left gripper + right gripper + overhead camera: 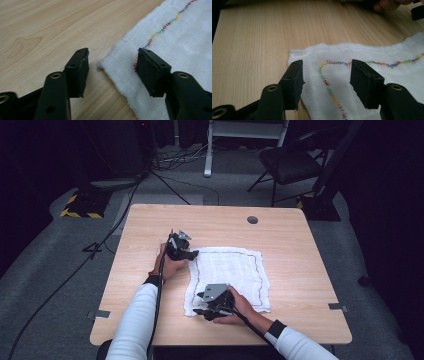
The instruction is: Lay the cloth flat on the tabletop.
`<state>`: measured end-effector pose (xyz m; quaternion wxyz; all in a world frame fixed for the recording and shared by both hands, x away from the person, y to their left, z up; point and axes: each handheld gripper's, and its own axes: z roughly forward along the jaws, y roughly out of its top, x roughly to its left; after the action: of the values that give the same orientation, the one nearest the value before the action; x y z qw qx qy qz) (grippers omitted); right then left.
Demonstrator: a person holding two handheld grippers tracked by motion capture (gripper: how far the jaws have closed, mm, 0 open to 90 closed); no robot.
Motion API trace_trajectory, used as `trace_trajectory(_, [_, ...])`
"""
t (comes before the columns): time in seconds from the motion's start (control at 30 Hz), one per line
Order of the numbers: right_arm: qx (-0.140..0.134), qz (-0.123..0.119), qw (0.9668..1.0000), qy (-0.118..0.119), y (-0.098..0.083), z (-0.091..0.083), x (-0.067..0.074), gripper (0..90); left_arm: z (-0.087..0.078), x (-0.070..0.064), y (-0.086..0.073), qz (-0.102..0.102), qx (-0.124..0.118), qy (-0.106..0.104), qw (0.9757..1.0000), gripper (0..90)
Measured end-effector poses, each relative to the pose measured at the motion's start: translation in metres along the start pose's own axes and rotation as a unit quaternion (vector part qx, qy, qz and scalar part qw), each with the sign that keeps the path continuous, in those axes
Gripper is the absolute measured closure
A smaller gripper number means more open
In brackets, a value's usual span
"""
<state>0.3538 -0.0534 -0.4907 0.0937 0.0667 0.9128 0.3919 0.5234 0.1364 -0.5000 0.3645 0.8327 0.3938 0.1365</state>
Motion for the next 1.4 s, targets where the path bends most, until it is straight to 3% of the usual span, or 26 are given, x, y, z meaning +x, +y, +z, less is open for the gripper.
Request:
trace_trajectory(0.17, [0.001,-0.010,0.9998,0.017,0.005,0.014,0.010,43.9,-0.004,0.000,-0.002,0.010,0.004,-0.027,0.9996,70.3])
trace_trajectory(0.3, [-0.006,-0.005,0.9998,0.018,0.008,0.019,0.012,44.5,-0.004,0.003,-0.004,0.003,-0.001,-0.044,0.9990,79.8])
trace_trajectory(0.37, [-0.009,0.003,0.9997,0.021,0.008,0.020,0.010,48.6,-0.005,0.003,-0.005,0.005,-0.001,-0.046,0.9989,82.2])
trace_trajectory(0.4, [-0.010,0.011,0.9996,0.022,0.007,0.020,0.009,55.2,-0.005,0.002,-0.004,0.008,0.001,-0.045,0.9990,83.5])
trace_trajectory(0.5, [-0.007,0.005,0.9998,0.017,0.006,0.017,0.009,74.4,-0.006,0.001,-0.004,0.014,0.004,-0.043,0.9989,84.8])
trace_trajectory(0.6, [-0.005,0.008,1.0000,-0.001,0.005,0.016,0.011,81.8,-0.006,0.001,-0.003,0.017,0.004,-0.041,0.9990,85.3])
trace_trajectory(0.77, [0.002,0.005,1.0000,-0.005,0.006,0.015,0.011,84.3,-0.010,0.003,-0.002,0.024,0.000,-0.038,0.9990,85.8])
trace_trajectory(0.93, [0.004,-0.001,1.0000,-0.007,0.008,0.015,0.012,85.0,-0.015,0.008,-0.003,0.016,-0.007,-0.040,0.9991,86.0])
trace_trajectory(1.13, [-0.023,-0.009,0.9996,-0.016,0.015,0.011,0.013,85.5,-0.020,0.013,-0.007,0.015,-0.008,-0.032,0.9993,86.1])
trace_trajectory(1.4, [-0.021,-0.019,0.9994,-0.018,0.022,0.007,0.013,85.6,-0.028,0.016,-0.010,0.004,-0.015,-0.029,0.9994,86.1])
